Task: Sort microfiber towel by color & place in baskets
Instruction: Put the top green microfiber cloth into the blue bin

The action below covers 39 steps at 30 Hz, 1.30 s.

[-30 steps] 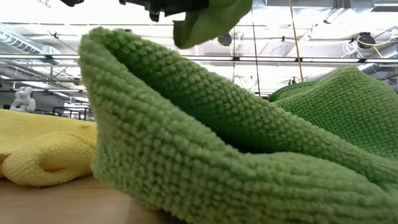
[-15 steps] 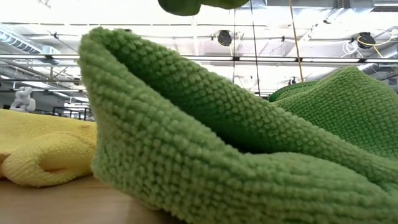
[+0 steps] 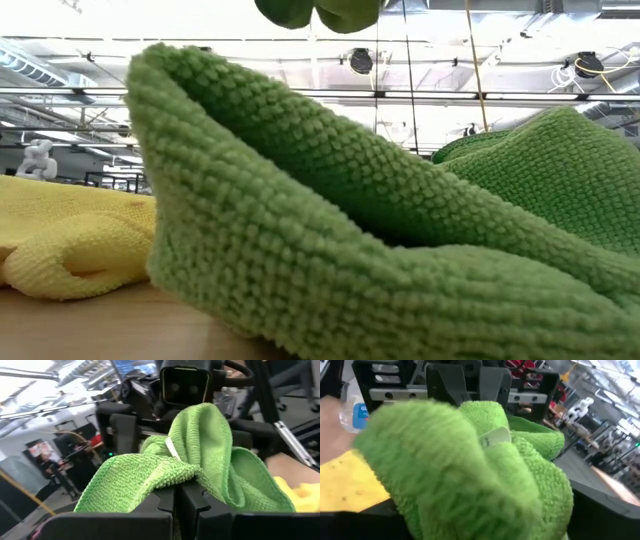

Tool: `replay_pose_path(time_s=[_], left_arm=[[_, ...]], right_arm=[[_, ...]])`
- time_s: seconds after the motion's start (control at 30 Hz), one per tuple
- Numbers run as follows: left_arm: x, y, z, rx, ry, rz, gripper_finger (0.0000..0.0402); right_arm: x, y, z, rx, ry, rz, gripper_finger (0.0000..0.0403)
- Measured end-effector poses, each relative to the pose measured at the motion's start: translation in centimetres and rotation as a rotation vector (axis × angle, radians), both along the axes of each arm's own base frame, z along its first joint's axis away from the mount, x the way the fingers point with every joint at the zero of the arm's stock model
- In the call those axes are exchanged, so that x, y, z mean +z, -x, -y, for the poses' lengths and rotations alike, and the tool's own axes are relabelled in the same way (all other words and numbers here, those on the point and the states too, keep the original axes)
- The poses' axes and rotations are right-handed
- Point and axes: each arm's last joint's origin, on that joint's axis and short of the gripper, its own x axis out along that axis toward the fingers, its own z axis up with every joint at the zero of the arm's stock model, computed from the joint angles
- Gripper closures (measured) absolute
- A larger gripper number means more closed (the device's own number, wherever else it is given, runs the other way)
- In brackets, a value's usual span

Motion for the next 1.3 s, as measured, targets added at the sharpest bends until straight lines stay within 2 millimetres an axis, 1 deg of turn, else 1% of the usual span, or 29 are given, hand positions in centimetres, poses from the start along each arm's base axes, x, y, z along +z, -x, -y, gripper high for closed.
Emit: replay_pose_path(time_s=[0.07, 0.13, 0.23, 0.3, 0.37, 0.43, 0.53, 0.63, 0.73, 0.8, 0.87, 0.93, 1.03, 1.13, 1.3], left_arm=[[-0.2, -0.1, -0.1, -0.025, -0.010, -0.020, 0.0396], [-0.4, -0.1, -0.2, -0.044, -0.013, -0.036, 0.0396], [-0.4, -0.2, -0.2, -0.065, -0.009, -0.036, 0.0396], [-0.4, -0.2, -0.2, -0.065, -0.002, -0.035, 0.0395], [-0.3, -0.2, -0.2, -0.050, 0.016, -0.030, 0.0393], [-0.3, -0.2, -0.2, -0.043, 0.020, -0.028, 0.0382], [-0.3, -0.1, -0.2, -0.044, 0.047, -0.025, 0.0350], [-0.2, -0.1, -0.2, -0.047, 0.076, -0.024, 0.0301], [-0.2, -0.1, -0.1, -0.049, 0.093, -0.026, 0.0244], [-0.3, 0.0, 0.2, -0.040, 0.096, -0.030, 0.0210], [-0.4, 0.2, 0.5, -0.024, 0.094, -0.040, 0.0181], [-0.4, 0.5, 0.8, -0.006, 0.083, -0.065, 0.0161], [-0.5, 1.2, 1.1, 0.005, 0.060, -0.130, 0.0146], [-0.3, 2.1, 1.3, 0.026, 0.072, -0.177, 0.0143], [0.3, 3.3, 1.3, 0.044, 0.114, -0.206, 0.0143]], right_arm=[[-0.1, -0.1, -0.1, 0.014, 0.014, -0.004, 0.0060], [-0.1, -0.1, -0.1, 0.047, 0.026, -0.015, 0.0072], [-0.1, -0.1, -0.3, 0.086, 0.033, -0.020, 0.0109], [-0.1, -0.1, -0.3, 0.093, 0.034, -0.020, 0.0145], [-0.1, -0.1, -0.3, 0.093, 0.034, -0.021, 0.0188], [-0.1, -0.2, -0.2, 0.092, 0.038, -0.022, 0.0236], [-0.2, -0.2, -0.1, 0.089, 0.041, -0.025, 0.0311], [-0.2, -0.2, 0.0, 0.092, 0.042, -0.028, 0.0375], [-0.2, -0.2, -0.1, 0.096, 0.044, -0.032, 0.0380], [-0.3, -0.2, -0.1, 0.095, 0.034, -0.035, 0.0368], [-0.4, -0.2, -0.1, 0.094, 0.031, -0.040, 0.0358], [-0.4, -0.2, -0.1, 0.092, 0.033, -0.047, 0.0358], [-0.5, -0.1, 0.1, 0.059, 0.042, -0.057, 0.0367], [-0.4, 0.3, -0.1, 0.011, 0.054, -0.060, 0.0375], [-0.3, 1.2, -0.6, -0.058, 0.070, -0.083, 0.0368]])
